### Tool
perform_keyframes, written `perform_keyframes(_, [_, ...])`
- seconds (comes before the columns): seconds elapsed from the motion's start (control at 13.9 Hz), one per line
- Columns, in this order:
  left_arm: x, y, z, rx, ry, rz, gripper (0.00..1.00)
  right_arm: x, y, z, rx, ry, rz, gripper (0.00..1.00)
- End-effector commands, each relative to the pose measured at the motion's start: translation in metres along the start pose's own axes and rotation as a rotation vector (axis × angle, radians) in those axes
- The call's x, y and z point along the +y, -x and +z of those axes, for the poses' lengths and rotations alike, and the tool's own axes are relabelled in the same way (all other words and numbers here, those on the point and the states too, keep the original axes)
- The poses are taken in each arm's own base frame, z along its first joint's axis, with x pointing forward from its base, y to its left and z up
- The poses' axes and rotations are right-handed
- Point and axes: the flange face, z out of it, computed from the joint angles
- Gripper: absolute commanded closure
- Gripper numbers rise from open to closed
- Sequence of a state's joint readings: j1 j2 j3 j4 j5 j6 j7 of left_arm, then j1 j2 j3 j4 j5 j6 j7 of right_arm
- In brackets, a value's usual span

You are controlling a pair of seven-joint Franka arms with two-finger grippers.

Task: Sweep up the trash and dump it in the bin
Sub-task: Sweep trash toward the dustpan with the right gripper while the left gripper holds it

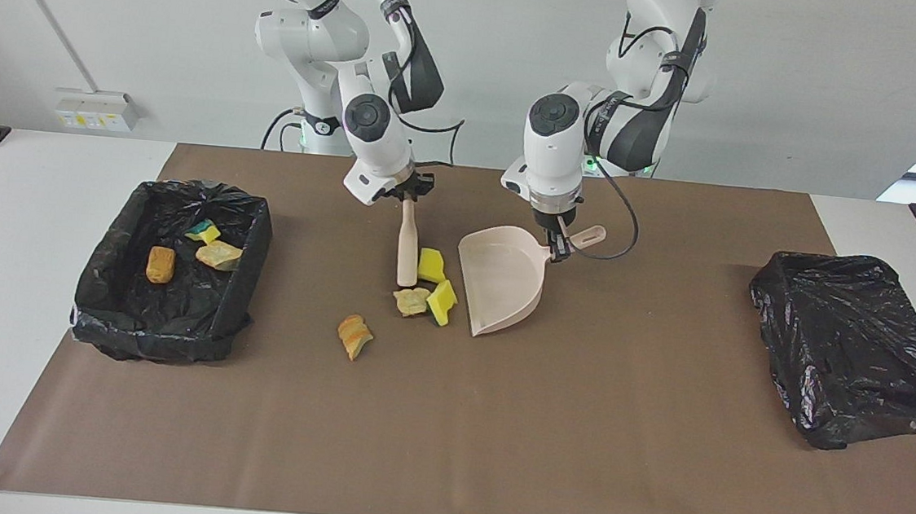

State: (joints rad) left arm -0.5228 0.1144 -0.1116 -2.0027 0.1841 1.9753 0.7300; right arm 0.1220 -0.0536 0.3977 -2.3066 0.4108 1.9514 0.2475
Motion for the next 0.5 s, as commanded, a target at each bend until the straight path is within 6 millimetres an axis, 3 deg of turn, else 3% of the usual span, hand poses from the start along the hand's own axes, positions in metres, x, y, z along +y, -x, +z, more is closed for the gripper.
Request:
perform_keyframes(0.0, [0.01, 0.011, 0.008, -0.01, -0.018, -0.017, 1.0, -0.033, 0.01, 0.001, -0.017, -0.173, 0.03, 1.0])
perform_keyframes(0.14, [0.012, 0.011, 0.01, -0.007, -0.019, -0.019, 1.0, -0.041, 0.012, -0.005, -0.034, -0.255, 0.027, 1.0])
perform_keyframes(0.29, [0.007, 0.013, 0.012, 0.018, -0.033, -0.054, 1.0, -0.034, 0.017, -0.032, 0.005, -0.262, 0.015, 1.0])
perform_keyframes(0.43, [0.004, 0.015, 0.013, 0.031, -0.031, -0.097, 1.0, -0.014, 0.025, -0.066, 0.015, -0.178, 0.007, 1.0])
